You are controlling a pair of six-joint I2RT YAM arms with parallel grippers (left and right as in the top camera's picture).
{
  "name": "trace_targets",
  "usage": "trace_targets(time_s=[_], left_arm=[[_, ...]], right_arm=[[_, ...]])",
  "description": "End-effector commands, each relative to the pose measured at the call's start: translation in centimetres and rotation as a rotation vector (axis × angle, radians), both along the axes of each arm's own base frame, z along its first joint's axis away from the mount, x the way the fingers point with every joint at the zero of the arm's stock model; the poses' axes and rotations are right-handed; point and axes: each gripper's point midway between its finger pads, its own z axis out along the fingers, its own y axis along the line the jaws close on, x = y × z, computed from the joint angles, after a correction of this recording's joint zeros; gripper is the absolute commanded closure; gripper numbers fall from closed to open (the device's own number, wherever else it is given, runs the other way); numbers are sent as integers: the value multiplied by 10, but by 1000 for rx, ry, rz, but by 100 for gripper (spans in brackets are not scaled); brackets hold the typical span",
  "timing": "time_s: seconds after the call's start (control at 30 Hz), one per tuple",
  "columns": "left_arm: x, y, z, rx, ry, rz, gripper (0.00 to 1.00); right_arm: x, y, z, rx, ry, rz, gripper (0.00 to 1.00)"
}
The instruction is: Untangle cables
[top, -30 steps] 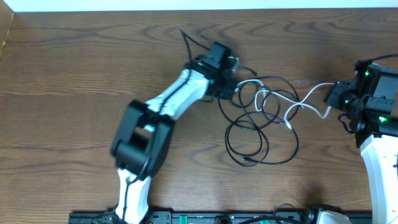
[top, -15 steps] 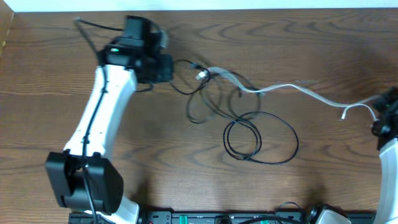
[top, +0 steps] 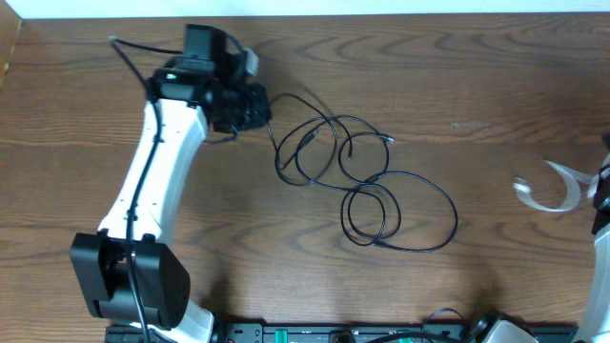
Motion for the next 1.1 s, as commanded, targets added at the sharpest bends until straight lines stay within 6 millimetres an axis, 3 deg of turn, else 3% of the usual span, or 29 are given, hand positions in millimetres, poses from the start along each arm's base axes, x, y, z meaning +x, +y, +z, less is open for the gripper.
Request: trace_targets(time_s=[0.0,0.1,0.17,0.33,0.37,0.43,0.47,0.57,0.7,0.77,0.9,1.07], left_arm=[[-6,28,-6,205,-5,28,93],[-12,50,-12,321,24,62,93],[-14,62,-13,386,28,83,93],[-11,64,-12,400,18,90,92],[-11,64,-12,400,18,90,93],[-12,64,-12,401,19,89,93],[-12,64,-12,401,19,89,92],[-11,64,-12,400,18,89,93],[-12,64,-12,401,20,89,92],[-12,64,-12,401,20,89,93],[-12,64,-12,401,22,89,92],[-12,64,-12,401,22,89,93]], right_arm=[[8,0,27,-132,-24,43,99],[7,-7,23,-177,20,26,99],[13,-6,-6,-144,104,62,99],[30,1,-67,-78,253,190,99],[34,4,-75,-65,260,217,96],[47,23,-78,-44,234,331,72],[54,35,-75,-43,207,404,62],[73,90,-53,-34,108,665,58],[71,173,-43,59,72,942,53],[60,219,-56,151,126,1065,47],[26,290,-98,228,336,1251,39],[-13,345,-147,255,607,1362,35]])
